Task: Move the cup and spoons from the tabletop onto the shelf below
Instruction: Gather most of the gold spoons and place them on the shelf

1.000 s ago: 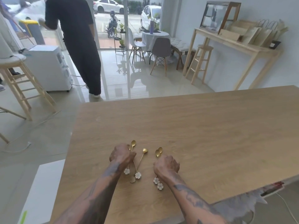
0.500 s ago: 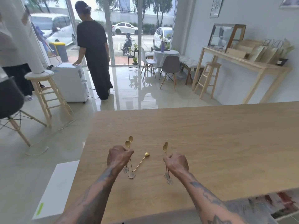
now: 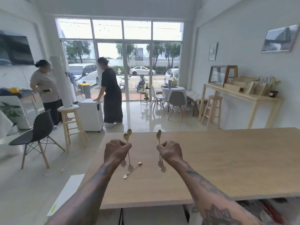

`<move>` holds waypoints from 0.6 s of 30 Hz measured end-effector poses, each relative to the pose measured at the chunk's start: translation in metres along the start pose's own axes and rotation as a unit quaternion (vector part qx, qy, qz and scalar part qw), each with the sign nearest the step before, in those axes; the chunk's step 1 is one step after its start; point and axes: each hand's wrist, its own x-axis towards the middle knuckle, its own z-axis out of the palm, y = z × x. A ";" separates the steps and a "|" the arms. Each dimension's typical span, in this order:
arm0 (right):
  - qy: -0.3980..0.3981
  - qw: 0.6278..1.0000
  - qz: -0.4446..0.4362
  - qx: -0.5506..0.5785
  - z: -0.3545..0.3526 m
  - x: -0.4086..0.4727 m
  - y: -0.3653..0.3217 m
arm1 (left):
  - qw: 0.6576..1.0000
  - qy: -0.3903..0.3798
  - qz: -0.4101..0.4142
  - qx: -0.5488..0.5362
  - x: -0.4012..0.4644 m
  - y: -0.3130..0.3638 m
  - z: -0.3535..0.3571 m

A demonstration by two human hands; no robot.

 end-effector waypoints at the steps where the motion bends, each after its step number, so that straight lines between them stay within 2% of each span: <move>1: 0.003 1.000 -0.009 0.003 -0.009 -0.010 -0.001 | 1.000 0.007 0.010 -0.001 -0.012 0.005 -0.004; 10: -0.018 0.998 -0.052 0.026 -0.029 -0.077 -0.003 | 0.999 0.019 0.039 -0.023 -0.095 0.011 -0.039; 18: -0.103 0.994 -0.012 0.031 0.044 -0.119 0.022 | 1.000 0.000 -0.025 0.006 -0.144 -0.065 -0.032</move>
